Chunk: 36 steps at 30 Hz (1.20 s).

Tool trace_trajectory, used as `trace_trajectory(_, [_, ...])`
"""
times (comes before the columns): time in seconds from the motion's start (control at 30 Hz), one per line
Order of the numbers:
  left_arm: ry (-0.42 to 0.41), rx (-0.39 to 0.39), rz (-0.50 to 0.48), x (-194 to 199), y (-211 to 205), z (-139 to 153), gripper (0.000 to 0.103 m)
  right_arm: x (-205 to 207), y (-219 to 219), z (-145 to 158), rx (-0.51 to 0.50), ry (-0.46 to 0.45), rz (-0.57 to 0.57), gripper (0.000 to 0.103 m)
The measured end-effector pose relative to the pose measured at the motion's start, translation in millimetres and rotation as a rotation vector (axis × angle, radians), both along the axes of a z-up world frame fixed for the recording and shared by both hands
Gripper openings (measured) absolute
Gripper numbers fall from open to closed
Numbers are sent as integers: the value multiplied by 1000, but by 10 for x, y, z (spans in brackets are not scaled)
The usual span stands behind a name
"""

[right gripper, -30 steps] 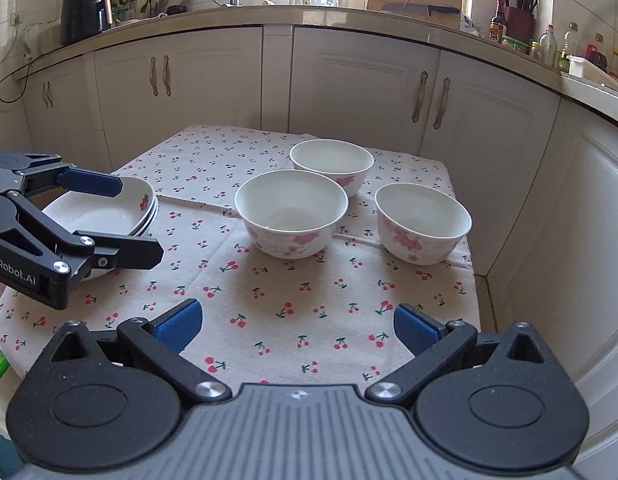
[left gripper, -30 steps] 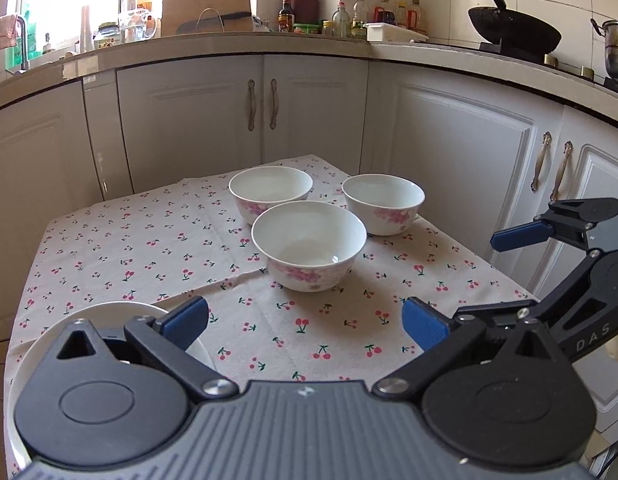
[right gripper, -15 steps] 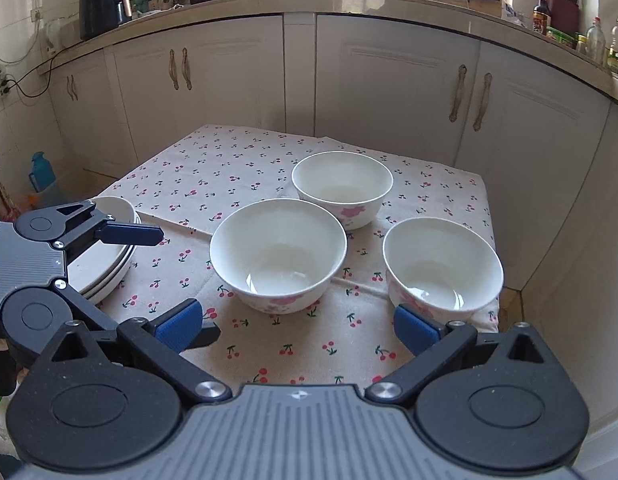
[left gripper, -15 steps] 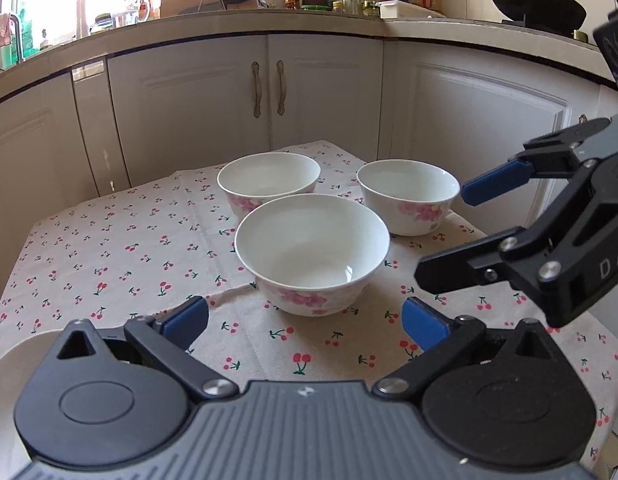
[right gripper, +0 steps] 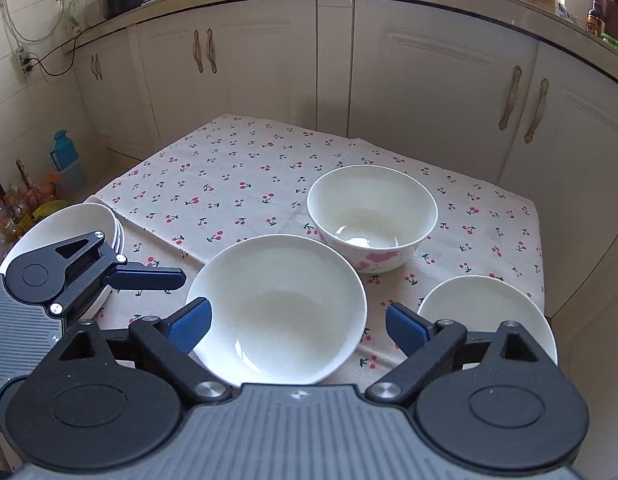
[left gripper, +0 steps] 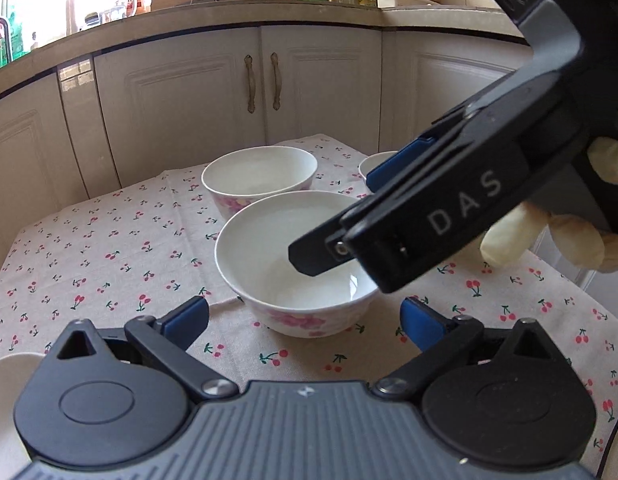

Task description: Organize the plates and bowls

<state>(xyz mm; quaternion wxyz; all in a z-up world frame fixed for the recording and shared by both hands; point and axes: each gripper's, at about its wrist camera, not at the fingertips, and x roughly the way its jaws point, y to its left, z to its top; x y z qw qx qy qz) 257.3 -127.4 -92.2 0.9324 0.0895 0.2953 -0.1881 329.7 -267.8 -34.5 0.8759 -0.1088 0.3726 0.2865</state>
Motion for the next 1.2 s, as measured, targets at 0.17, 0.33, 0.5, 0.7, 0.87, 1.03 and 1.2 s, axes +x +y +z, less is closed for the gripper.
trace_trajectory(0.17, [8,-24,5,80,20,-23,99,141,41,-65,0,22,11,91])
trace_trajectory(0.33, [14,-36,-11,112,1,-47,89,252,54,-111,5,47,13,86])
trace_trajectory(0.5, [11,-37,-15,134,-5,-63,89,301,57,-131,13,64,17,82])
trace_trajectory(0.7, [-5,-39,-19,138,-13,-50,89,334,57,-144,28,91,33,80])
trace_trajectory(0.87, [-7,-37,-24,125,-13,-52,89,332,51,-135,31,98,33,81])
trace_trajectory(1.03, [-3,-32,-27,115,-14,-42,89,316,46,-102,36,107,29,81])
trace_trajectory(1.2, [-7,-29,-43,64,-7,8,89,243,50,-64,28,108,19,81])
